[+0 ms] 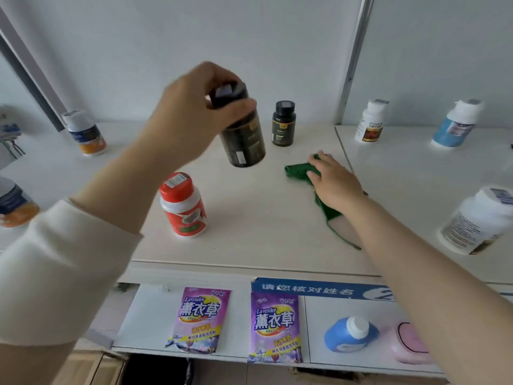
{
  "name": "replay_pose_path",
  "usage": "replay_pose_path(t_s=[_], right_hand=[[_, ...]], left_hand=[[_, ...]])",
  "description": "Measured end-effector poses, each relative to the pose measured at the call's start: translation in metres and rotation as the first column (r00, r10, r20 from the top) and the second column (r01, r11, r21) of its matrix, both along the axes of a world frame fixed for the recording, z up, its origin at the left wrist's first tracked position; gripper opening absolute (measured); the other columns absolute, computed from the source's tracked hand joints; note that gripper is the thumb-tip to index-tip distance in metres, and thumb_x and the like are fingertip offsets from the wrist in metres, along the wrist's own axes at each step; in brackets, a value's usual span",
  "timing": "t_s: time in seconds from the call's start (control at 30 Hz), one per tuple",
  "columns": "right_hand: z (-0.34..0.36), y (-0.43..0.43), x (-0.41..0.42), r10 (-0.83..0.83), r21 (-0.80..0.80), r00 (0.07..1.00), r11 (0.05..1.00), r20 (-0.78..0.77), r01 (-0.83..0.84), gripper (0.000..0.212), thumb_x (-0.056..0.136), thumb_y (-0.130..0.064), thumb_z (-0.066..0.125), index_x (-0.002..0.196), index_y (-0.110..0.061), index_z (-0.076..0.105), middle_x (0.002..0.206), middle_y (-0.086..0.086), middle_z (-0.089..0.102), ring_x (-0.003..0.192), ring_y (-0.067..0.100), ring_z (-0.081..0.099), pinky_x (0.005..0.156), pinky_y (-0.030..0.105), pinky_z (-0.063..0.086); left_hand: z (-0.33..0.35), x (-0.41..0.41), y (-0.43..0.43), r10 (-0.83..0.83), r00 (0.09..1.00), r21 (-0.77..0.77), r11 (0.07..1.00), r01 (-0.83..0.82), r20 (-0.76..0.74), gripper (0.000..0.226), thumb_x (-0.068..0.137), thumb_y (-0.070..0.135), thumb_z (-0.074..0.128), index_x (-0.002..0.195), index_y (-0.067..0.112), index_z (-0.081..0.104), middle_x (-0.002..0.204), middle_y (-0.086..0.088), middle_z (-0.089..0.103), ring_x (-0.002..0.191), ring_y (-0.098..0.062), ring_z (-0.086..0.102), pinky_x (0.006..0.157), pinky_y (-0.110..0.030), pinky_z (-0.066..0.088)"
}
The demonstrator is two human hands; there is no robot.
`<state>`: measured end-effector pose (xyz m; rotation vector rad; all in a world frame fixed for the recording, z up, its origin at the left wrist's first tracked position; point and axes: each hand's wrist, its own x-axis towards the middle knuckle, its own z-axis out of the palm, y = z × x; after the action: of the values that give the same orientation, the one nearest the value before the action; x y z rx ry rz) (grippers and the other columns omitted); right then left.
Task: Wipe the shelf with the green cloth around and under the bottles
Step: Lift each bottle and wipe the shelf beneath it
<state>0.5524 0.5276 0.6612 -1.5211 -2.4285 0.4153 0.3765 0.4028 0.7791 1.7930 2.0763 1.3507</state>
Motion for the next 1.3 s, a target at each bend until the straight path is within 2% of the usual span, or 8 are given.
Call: replay_pose_path(t_s=[0.2, 0.33, 0.43, 0.5, 0.7, 0.9, 1.17, 1.3], right_hand=[[-0.006, -0.056, -0.035, 0.438, -0.016, 0.897, 0.898, -0.065, -0.439, 0.045, 0.095, -0.024, 0.044, 0.139, -0.032, 0.035, 0.153, -0.019, 0.017, 0.141, 0.004, 0.016, 0.111, 0.023, 0.016], [-0.003, -0.105, -0.004, 0.616, -0.085, 0.768, 0.768, -0.172, -0.635, 0.042, 0.089, -0.013, 0.055, 0.125, -0.035, 0.053, 0.137, -0.035, 0.030, 0.130, -0.014, 0.027, 0.108, 0.006, 0.015], [0.015, -0.102, 0.008, 0.577, -0.254, 0.746, 0.707, -0.332, -0.660, 0.045, 0.087, -0.005, 0.056, 0.113, -0.041, 0.059, 0.127, -0.035, 0.045, 0.123, -0.015, 0.040, 0.105, 0.003, 0.024], [0.025, -0.078, 0.005, 0.479, -0.215, 0.805, 0.795, -0.349, -0.567, 0.046, 0.088, -0.006, 0.055, 0.111, -0.046, 0.054, 0.125, -0.029, 0.047, 0.113, -0.007, 0.051, 0.102, 0.010, 0.034], [0.004, -0.034, -0.033, 0.265, -0.022, 0.959, 0.963, -0.101, -0.269, 0.039, 0.093, -0.015, 0.048, 0.130, -0.028, 0.049, 0.149, -0.012, 0.032, 0.138, 0.012, 0.030, 0.111, 0.029, 0.021], [-0.002, -0.102, -0.033, 0.633, -0.008, 0.753, 0.765, -0.178, -0.644, 0.040, 0.087, -0.008, 0.057, 0.121, -0.029, 0.058, 0.136, -0.024, 0.042, 0.122, -0.012, 0.032, 0.106, 0.008, 0.020], [0.019, -0.128, -0.006, 0.672, -0.318, 0.636, 0.551, -0.379, -0.772, 0.035, 0.087, -0.002, 0.056, 0.107, -0.029, 0.066, 0.116, -0.021, 0.062, 0.112, -0.006, 0.054, 0.098, 0.008, 0.037], [0.038, -0.077, 0.001, 0.341, -0.175, 0.826, 0.873, -0.448, -0.455, 0.039, 0.089, -0.006, 0.052, 0.112, -0.037, 0.058, 0.102, -0.023, 0.062, 0.090, 0.001, 0.059, 0.081, 0.012, 0.042]], left_hand=[[0.011, -0.020, -0.007, 0.058, 0.997, 0.046, 0.997, -0.060, 0.052, 0.036, 0.081, 0.035, 0.062, 0.114, 0.021, 0.057, 0.103, 0.012, 0.058, 0.082, -0.010, 0.061, 0.089, -0.036, 0.052], [0.006, -0.021, -0.011, 0.045, 0.997, 0.036, 0.998, -0.047, 0.065, 0.036, 0.082, 0.036, 0.061, 0.115, 0.023, 0.056, 0.100, 0.016, 0.057, 0.077, 0.002, 0.057, 0.076, -0.013, 0.048], [0.002, -0.019, -0.016, 0.033, 0.996, 0.022, 0.999, -0.035, 0.078, 0.035, 0.082, 0.037, 0.061, 0.115, 0.024, 0.056, 0.104, 0.015, 0.058, 0.085, -0.005, 0.061, 0.071, -0.007, 0.042], [0.001, -0.019, -0.019, 0.027, 0.996, 0.016, 0.999, -0.029, 0.084, 0.035, 0.082, 0.037, 0.061, 0.115, 0.025, 0.056, 0.106, 0.014, 0.059, 0.092, -0.010, 0.062, 0.075, -0.011, 0.043], [0.004, -0.022, -0.033, 0.036, 0.997, 0.042, 0.998, -0.038, 0.065, 0.036, 0.083, 0.035, 0.061, 0.115, 0.021, 0.056, 0.107, 0.010, 0.060, 0.097, -0.015, 0.063, 0.086, -0.028, 0.052], [0.007, -0.019, -0.043, 0.048, 0.998, 0.061, 0.997, -0.051, 0.043, 0.038, 0.084, 0.035, 0.059, 0.118, 0.019, 0.055, 0.106, 0.010, 0.057, 0.097, -0.014, 0.061, 0.085, -0.026, 0.052], [0.007, -0.008, -0.048, 0.012, 0.998, 0.020, 1.000, -0.013, 0.064, 0.035, 0.083, 0.036, 0.060, 0.115, 0.022, 0.055, 0.102, 0.015, 0.057, 0.095, -0.008, 0.060, 0.072, -0.007, 0.042], [0.006, -0.012, -0.050, 0.008, 0.998, 0.002, 1.000, -0.008, 0.069, 0.034, 0.082, 0.035, 0.061, 0.113, 0.023, 0.056, 0.106, 0.013, 0.060, 0.100, -0.011, 0.061, 0.080, -0.016, 0.045]])
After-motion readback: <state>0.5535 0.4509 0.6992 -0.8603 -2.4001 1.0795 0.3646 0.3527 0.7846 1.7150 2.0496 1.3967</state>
